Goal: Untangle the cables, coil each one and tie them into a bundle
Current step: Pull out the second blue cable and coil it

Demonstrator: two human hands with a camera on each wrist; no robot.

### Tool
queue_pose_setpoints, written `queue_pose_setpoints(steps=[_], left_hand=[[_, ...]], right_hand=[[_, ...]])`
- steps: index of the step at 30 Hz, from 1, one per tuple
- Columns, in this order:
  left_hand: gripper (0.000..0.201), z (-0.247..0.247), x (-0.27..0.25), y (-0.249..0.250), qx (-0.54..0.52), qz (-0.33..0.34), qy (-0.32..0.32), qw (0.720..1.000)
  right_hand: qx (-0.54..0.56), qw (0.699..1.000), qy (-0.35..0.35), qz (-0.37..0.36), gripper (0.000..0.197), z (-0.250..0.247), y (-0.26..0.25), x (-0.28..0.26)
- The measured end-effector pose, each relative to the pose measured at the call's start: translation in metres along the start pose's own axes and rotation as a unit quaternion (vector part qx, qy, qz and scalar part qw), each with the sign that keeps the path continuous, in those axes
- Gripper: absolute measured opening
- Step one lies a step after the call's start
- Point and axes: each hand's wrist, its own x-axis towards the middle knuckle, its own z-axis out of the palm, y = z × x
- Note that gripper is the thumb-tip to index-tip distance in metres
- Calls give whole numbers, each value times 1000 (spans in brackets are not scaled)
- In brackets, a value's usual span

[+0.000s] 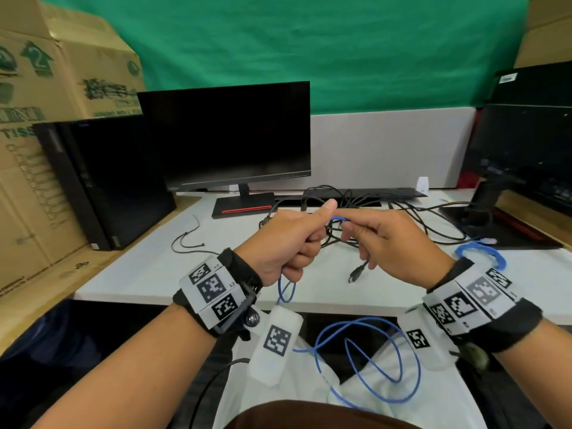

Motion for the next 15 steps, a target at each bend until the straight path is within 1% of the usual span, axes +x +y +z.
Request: queue_pose_setpoints(steps=[2,5,7,8,9,11,12,13,14,15], left_hand=[[57,2,0,2,16,5,-3,1000],[47,5,-2,4,34,2,-15,999],[44,6,-4,4,37,-2,-16,999],[43,6,-4,4,32,-3,-16,999],[43,6,-5,5,19,-2,-16,1000],[43,4,-6,7,-39,11,-13,999],[43,3,-6,9,-80,23,-12,996],[42,3,-6,10,-120,39,-14,992],[42,2,-7,12,-149,57,-19,987],[40,2,-7,13,-163,77,-28,983]], right_hand=[[-21,999,11,-24,39,2,-1,1],[-57,996,12,-68,20,2,-3,0],[-56,995,8,-80,18,4,-4,-1],[-40,997,8,-71,24,5,-3,-1],[-11,999,3,-50,37,6,-1,-1],[83,996,-26,19,70,10,0,-1],[146,987,-46,57,83,13,-1,-2],[219,969,-72,91,92,18,-1,-4],[287,944,-110,119,97,23,-1,-7],[321,923,-167,132,96,29,-1,-11]])
